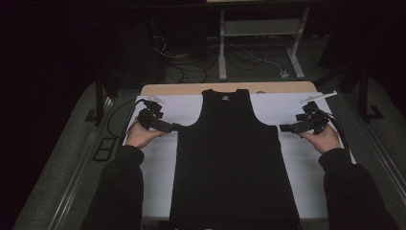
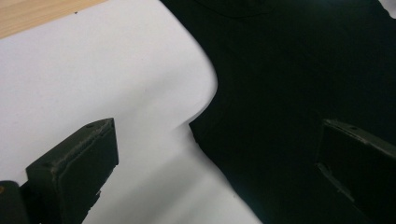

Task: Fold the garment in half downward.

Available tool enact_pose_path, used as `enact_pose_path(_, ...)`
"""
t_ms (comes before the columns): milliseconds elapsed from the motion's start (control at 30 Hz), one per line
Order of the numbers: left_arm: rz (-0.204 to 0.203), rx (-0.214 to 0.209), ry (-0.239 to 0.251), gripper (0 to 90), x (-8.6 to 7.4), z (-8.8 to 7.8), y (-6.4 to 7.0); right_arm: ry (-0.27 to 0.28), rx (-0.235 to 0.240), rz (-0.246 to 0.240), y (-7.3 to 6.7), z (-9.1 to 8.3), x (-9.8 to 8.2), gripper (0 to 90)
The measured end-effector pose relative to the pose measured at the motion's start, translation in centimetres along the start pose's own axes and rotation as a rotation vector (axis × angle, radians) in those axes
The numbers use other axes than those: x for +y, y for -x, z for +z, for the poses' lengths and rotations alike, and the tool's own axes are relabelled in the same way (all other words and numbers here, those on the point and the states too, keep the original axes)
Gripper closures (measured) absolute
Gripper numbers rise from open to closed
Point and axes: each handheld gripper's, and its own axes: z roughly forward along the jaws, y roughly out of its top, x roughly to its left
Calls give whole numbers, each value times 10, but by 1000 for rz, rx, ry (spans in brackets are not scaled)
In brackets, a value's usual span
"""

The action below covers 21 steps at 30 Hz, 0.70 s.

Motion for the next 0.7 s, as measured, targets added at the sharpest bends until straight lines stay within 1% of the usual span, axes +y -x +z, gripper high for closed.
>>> enact_pose_path(100,-5,-2,0,0,0,4,0,4,0,2,1,3,0,0)
enact_pose_path(200,-10,-5,-9,0,-1,11,-2,-8,6,12,4,10,-1,0)
enact_pose_path(267,-10,-5,-10,0,-2,12,-3,-10,7,13,4,11,-1,0)
enact_pose_path(333,-27,-14,1,0,-4,16,-6,-17,4,22,6,16,-3,0)
enact_pose_path(367,-27,-14,1,0,-4,16,-6,-17,4,22,6,16,-3,0)
enact_pose_path(400,-39,-19,5,0,-5,18,-8,-17,8,35,7,19,-4,0)
enact_pose_path(433,-44,-20,5,0,-5,20,-9,-17,8,36,7,21,-4,0)
enact_pose_path(500,-43,-19,2,0,-5,21,-9,-22,7,35,7,23,-5,0)
enact_pose_path(533,-41,-22,-7,0,-6,24,-10,-29,7,33,7,27,-5,0)
enact_pose_path(633,-38,-24,-19,0,-7,26,-11,-38,7,39,7,30,-5,0)
enact_pose_path(700,-52,-29,-27,0,-8,29,-13,-48,1,48,9,36,-6,9)
